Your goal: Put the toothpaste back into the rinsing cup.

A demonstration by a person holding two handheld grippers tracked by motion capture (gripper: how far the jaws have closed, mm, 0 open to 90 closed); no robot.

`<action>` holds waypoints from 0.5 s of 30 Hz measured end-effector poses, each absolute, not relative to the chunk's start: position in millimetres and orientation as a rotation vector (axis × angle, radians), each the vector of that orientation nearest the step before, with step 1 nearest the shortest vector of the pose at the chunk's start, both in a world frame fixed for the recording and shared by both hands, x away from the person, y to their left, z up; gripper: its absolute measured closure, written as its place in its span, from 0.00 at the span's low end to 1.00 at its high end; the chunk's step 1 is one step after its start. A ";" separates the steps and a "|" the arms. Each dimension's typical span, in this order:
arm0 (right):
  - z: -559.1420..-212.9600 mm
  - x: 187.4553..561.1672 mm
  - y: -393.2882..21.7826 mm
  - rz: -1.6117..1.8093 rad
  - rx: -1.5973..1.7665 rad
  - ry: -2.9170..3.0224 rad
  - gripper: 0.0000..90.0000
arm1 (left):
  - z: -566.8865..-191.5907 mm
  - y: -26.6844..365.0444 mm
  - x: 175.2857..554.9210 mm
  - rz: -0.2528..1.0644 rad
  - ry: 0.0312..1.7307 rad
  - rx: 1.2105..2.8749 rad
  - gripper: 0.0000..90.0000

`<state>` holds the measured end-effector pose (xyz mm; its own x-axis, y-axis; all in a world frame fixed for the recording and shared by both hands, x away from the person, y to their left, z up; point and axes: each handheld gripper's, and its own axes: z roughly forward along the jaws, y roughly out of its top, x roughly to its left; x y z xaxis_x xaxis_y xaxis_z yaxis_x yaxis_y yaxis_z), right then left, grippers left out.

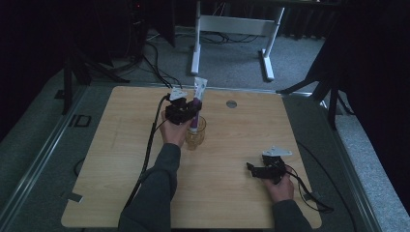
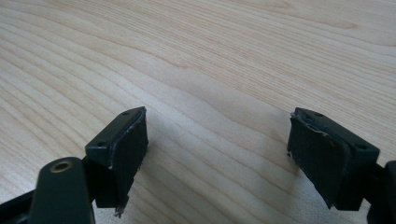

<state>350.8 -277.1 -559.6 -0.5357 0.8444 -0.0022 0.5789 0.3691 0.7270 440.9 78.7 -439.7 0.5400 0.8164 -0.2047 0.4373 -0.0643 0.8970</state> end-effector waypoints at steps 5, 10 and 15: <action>-559.6 350.8 -277.2 0.973 1.241 2.260 0.22 | -443.9 77.3 440.6 0.444 1.068 1.718 0.78; -559.6 350.8 -277.2 0.973 1.241 2.260 0.22 | -448.9 79.1 438.7 0.430 1.079 1.718 0.78; -559.6 350.8 -277.2 0.972 1.241 2.260 0.22 | -453.2 78.8 435.8 0.431 1.076 1.754 0.78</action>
